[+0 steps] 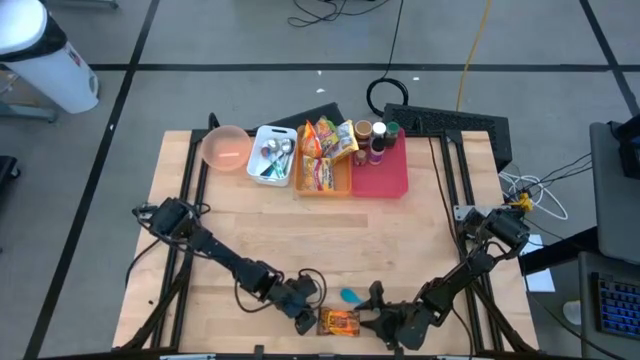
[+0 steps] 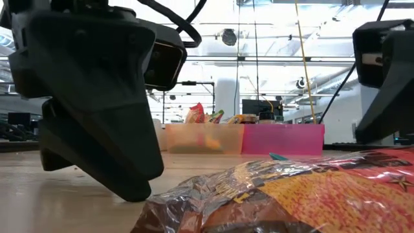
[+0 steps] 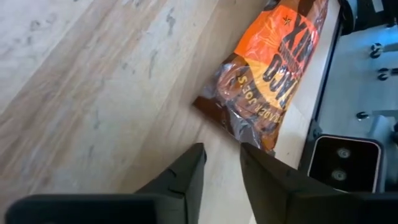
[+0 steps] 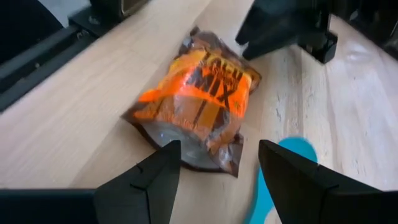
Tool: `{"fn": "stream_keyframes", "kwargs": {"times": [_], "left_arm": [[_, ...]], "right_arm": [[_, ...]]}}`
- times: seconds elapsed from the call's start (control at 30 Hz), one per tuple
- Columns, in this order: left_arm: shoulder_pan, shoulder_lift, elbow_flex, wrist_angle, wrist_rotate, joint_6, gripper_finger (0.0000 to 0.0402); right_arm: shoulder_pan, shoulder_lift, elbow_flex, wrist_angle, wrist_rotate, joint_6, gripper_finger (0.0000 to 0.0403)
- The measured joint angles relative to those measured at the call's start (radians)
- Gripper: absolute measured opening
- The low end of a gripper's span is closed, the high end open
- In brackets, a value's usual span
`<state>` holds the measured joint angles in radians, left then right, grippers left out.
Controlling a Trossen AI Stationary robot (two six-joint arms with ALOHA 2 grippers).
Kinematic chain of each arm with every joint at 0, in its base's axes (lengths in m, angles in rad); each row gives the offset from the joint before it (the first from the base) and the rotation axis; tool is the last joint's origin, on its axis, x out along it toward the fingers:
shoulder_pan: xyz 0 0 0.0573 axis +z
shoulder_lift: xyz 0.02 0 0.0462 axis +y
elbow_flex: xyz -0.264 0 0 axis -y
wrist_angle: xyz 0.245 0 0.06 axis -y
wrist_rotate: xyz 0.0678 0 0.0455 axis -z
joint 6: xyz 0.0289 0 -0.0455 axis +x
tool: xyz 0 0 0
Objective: Pick & Place Food Item
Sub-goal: Put the orange seasoning pack into the red bin
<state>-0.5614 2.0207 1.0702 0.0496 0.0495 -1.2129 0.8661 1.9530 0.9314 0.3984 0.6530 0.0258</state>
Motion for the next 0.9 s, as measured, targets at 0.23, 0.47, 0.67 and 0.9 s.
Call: {"fn": "stream_keyframes", "kwargs": {"times": [0.23, 0.47, 0.67, 0.9], "left_arm": [[-0.007, 0.027, -0.002, 0.022, -0.027, 0.004, 0.0102], [-0.009, 0.03, -0.003, 0.042, -0.064, 0.026, 0.0102], [-0.009, 0.033, -0.003, 0.08, -0.08, 0.049, 0.0102], [-0.008, 0.033, -0.002, 0.087, -0.085, 0.068, 0.0117]], "right_arm": [[-0.002, 0.0, 0.0, 0.073, 0.0, -0.077, 0.021], [-0.016, 0.0, 0.0, 0.077, -0.002, -0.076, 0.021], [-0.029, 0.0, 0.0, 0.108, -0.004, -0.108, 0.021], [-0.029, 0.0, 0.0, 0.097, -0.006, -0.109, 0.021]]}}
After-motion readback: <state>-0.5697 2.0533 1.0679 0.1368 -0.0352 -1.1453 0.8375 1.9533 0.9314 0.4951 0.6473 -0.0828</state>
